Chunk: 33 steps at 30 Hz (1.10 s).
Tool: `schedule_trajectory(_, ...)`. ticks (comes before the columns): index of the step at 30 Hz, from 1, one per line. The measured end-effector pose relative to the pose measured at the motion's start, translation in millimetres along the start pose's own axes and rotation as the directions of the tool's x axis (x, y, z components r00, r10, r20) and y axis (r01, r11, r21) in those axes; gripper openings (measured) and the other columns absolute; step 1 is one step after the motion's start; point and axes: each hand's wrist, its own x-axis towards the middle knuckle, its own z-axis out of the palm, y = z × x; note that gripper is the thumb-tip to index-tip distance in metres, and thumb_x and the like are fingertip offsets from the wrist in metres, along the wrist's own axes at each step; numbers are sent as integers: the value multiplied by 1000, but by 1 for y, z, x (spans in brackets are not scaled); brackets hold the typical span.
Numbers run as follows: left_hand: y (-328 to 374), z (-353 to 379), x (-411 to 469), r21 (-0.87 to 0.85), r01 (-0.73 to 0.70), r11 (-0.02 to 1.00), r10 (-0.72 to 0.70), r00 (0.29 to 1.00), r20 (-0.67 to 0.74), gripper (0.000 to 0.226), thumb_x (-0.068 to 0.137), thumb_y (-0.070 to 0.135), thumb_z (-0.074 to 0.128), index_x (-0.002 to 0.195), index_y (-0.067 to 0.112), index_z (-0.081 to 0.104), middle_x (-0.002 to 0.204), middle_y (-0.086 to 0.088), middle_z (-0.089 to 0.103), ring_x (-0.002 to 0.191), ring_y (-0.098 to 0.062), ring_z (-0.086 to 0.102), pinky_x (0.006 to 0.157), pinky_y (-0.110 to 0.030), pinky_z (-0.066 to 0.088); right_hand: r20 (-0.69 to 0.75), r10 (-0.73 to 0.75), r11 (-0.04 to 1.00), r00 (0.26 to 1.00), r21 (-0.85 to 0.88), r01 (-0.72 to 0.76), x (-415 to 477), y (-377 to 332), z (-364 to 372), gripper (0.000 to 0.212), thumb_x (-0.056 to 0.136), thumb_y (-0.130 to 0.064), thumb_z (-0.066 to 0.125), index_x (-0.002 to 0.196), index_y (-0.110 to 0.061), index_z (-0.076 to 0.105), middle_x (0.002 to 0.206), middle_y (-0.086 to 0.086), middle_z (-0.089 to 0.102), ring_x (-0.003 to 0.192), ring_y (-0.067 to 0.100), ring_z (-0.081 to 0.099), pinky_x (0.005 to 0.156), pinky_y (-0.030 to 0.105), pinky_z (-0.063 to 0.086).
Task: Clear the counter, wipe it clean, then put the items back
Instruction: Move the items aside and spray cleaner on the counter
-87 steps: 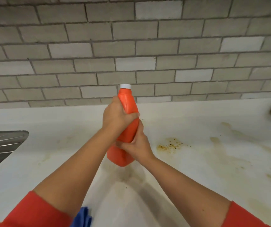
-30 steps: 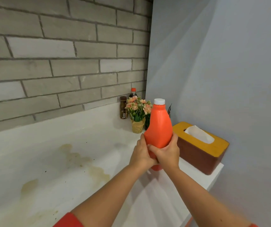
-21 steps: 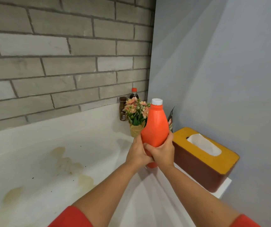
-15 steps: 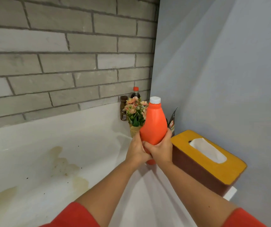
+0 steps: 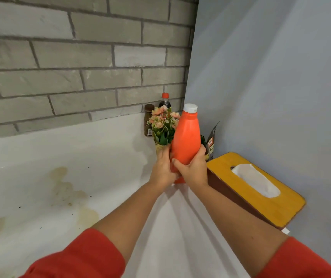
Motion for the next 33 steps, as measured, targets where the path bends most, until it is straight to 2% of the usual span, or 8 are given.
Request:
schedule_trajectory(6, 3, 0, -5, 33, -3, 999, 2, 1000, 11, 81, 81, 20, 66, 147, 13, 19, 144, -11, 32, 126, -28, 43, 102, -39, 40, 17, 63, 997, 998, -41, -62, 0, -3, 2, 85, 71, -33, 78, 135, -9, 27, 127, 12, 49, 112, 28, 54, 88, 37, 48)
schedule_trajectory(11, 2, -8, -13, 53, 24, 998, -30, 995, 98, 92, 75, 21, 72, 148, 19, 16, 145, -6, 31, 127, -27, 43, 103, -43, 42, 62, 174, 982, 983, -89, -168, -7, -1, 1, 79, 75, -30, 76, 134, -5, 30, 128, 15, 49, 115, 31, 52, 93, 40, 47)
schedule_trajectory(15, 3, -21, -23, 122, 23, 992, -40, 989, 145, 68, 83, 20, 62, 143, 19, 30, 139, -4, 43, 112, -25, 54, 96, -39, 47, 111, 324, 944, 940, -98, -314, -18, -3, 4, 77, 78, -27, 73, 136, -1, 29, 132, 18, 46, 119, 33, 49, 94, 38, 44)
schedule_trajectory(17, 1, -29, -29, 159, 39, 986, -68, 982, 179, 53, 87, 15, 58, 137, 20, 40, 122, -3, 56, 97, -19, 59, 89, -37, 51, 152, 427, 904, 892, -78, -419, -27, -7, 7, 75, 79, -27, 72, 136, -1, 31, 128, 17, 51, 113, 31, 53, 85, 34, 46)
schedule_trajectory(20, -1, -44, -44, 137, 71, 988, -100, 971, 218, 36, 91, 10, 52, 126, 17, 52, 94, -1, 63, 84, -15, 59, 80, -30, 51, 232, 519, 855, 823, -110, -508, -45, -19, 12, 51, 84, -21, 63, 126, 2, 47, 96, 13, 57, 75, 24, 53, 56, 26, 39)
schedule_trajectory(23, -4, -59, -59, 133, 107, 985, -135, 967, 215, 29, 91, 7, 49, 118, 15, 58, 90, -6, 68, 86, -17, 62, 79, -29, 51, 283, 543, 840, 791, -178, -513, -61, -31, 15, 40, 89, -17, 56, 122, 3, 49, 78, 5, 47, 62, 17, 42, 49, 23, 31)
schedule_trajectory(28, -14, -94, -85, 158, 90, 983, -119, 975, 185, 23, 92, 12, 50, 111, 13, 62, 84, -5, 70, 75, -14, 61, 74, -28, 51, 359, 474, 879, 804, -145, -453, -92, -55, 30, 58, 89, -21, 56, 141, -7, 34, 137, 11, 46, 119, 28, 50, 76, 27, 38)
schedule_trajectory(33, -23, -132, -115, 179, 84, 980, -108, 986, 130, 21, 93, 15, 50, 108, 13, 63, 70, 0, 60, 73, -16, 62, 76, -30, 51, 418, 406, 914, 813, -174, -367, -129, -86, 46, 40, 86, -20, 57, 125, -10, 53, 119, 8, 57, 97, 21, 53, 74, 28, 40)
